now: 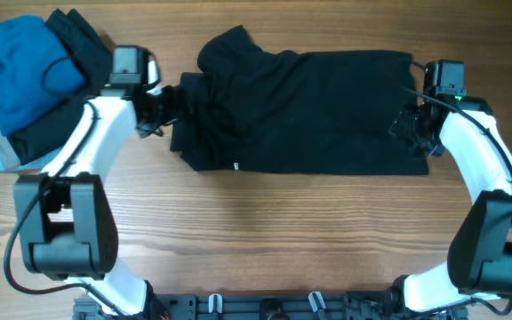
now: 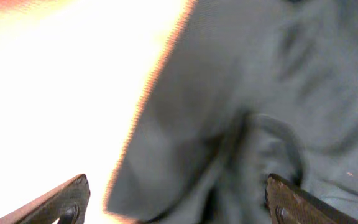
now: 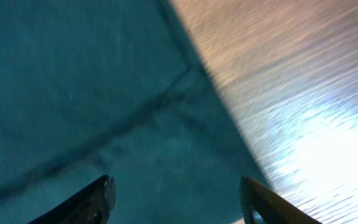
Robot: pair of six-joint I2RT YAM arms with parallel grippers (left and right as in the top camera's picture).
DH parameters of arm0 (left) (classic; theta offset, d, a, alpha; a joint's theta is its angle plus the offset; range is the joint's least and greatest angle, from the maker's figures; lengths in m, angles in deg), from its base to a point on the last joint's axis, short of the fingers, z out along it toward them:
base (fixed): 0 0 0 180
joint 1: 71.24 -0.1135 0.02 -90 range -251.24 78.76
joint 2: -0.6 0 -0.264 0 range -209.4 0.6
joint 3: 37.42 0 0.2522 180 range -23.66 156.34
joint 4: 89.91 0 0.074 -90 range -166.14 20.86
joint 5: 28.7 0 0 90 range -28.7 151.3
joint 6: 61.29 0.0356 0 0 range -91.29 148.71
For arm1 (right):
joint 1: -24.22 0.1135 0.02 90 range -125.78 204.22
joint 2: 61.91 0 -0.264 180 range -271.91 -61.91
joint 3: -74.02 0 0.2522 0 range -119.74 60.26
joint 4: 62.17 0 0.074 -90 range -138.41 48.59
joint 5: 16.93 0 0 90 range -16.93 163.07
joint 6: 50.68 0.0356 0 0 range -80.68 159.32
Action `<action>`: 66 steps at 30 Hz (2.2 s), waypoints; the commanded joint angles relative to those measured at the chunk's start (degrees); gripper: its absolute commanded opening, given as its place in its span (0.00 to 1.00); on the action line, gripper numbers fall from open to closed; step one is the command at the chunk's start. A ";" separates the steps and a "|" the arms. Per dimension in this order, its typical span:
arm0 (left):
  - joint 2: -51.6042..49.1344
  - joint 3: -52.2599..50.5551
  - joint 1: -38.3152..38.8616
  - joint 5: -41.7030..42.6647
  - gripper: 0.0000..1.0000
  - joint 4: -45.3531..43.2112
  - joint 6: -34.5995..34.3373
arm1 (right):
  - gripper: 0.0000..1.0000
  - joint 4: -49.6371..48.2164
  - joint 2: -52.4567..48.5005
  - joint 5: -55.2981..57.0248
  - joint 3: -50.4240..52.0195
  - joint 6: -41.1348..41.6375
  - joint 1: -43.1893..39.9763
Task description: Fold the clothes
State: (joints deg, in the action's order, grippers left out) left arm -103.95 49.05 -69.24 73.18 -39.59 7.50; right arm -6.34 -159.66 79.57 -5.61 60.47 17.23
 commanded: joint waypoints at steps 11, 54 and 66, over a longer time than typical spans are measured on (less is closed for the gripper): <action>-12.72 0.37 -2.95 12.92 0.76 -0.90 1.70 | 0.64 -5.60 -4.09 -8.70 10.08 -4.50 -0.39; -5.18 0.48 -9.66 -11.54 0.04 19.98 0.72 | 0.04 2.27 -4.11 10.36 16.44 7.72 -2.75; -4.72 13.77 -3.06 11.45 0.70 -2.82 12.26 | 0.57 4.81 4.94 -2.08 4.07 2.73 -2.73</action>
State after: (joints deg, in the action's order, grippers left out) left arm -110.38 59.83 -76.41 87.93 -36.22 18.69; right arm -2.26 -160.12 82.32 5.23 64.33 14.50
